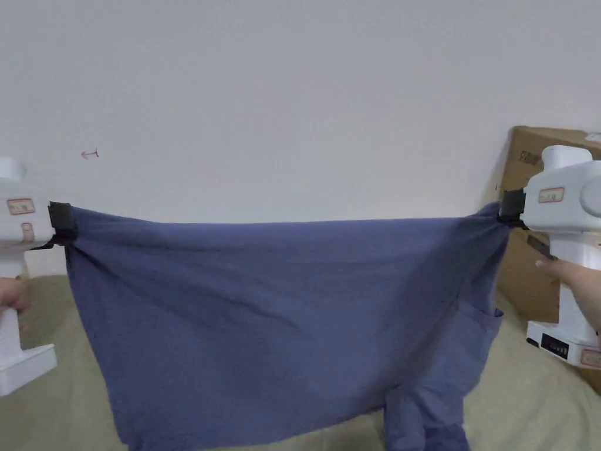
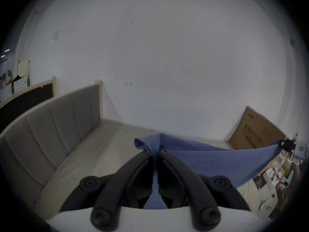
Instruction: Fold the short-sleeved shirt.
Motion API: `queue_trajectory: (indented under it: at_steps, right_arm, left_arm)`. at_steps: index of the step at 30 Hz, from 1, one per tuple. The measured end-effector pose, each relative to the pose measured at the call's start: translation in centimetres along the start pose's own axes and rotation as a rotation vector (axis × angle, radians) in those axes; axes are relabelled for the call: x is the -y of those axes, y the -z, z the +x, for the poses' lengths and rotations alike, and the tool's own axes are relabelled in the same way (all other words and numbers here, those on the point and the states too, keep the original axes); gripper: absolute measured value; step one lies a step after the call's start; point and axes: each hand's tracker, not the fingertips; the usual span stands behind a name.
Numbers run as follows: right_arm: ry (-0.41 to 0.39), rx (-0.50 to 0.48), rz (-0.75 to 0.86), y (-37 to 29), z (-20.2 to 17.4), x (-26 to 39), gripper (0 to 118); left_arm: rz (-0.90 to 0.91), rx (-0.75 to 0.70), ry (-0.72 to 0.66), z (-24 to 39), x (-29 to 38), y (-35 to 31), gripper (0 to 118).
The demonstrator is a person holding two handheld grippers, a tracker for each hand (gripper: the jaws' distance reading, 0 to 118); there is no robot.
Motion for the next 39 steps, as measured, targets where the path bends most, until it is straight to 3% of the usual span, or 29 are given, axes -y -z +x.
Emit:
queue_trajectory:
  at_steps: [6,12,14,18,28,31,32,33,34,35,36,37,39]
  right_arm:
    - [-0.013,-0.037,-0.405,0.8,3.3,16.1,5]
    - [-0.093,-0.095,-0.792,-6.4,7.6,31.8,5]
    - [-0.053,-0.159,-0.837,-10.3,8.9,34.1,5]
    - [0.047,-0.192,-0.883,-16.7,11.0,36.2,5]
    - [0.027,-0.187,-0.858,-24.1,11.8,36.4,5]
    - [0.087,-0.176,-0.847,-24.7,12.0,36.0,7]
    - [0.103,-0.173,-0.829,-24.9,11.9,35.8,25]
    - [0.11,-0.147,-0.805,-25.1,11.7,35.6,62]
    - [0.116,-0.112,-0.794,-25.3,11.6,35.6,101]
    - [0.119,-0.077,-0.801,-25.3,11.4,35.5,117]
    - [0.129,-0.074,-0.778,-25.6,11.1,35.3,116]
    - [0.136,-0.048,-0.713,-26.0,10.9,34.3,116]
    - [0.146,-0.081,-0.742,-25.9,10.0,34.1,116]
  left_arm:
    - [-0.424,0.001,-0.026,-4.5,14.1,1.8,3]
    - [-0.817,0.023,0.011,-8.6,28.3,-3.0,3]
    - [-0.847,0.031,0.034,-9.6,31.0,-6.0,3]
    - [-0.867,0.052,0.007,-10.8,32.9,-12.3,3]
    - [-0.905,0.108,0.093,-9.9,34.9,-20.2,3]
    - [-0.893,0.117,0.122,-9.4,34.6,-21.0,4]
    - [-0.883,0.118,0.129,-9.2,34.4,-21.2,10]
    - [-0.871,0.118,0.128,-9.0,34.3,-21.5,26]
    - [-0.863,0.114,0.125,-8.8,34.0,-21.6,57]
    - [-0.853,0.108,0.11,-8.6,33.8,-21.7,101]
    - [-0.844,0.108,0.098,-8.2,33.7,-21.8,110]
    - [-0.833,0.118,0.087,-7.8,33.6,-22.0,106]
    - [-0.768,0.14,0.102,-6.2,32.7,-22.2,106]
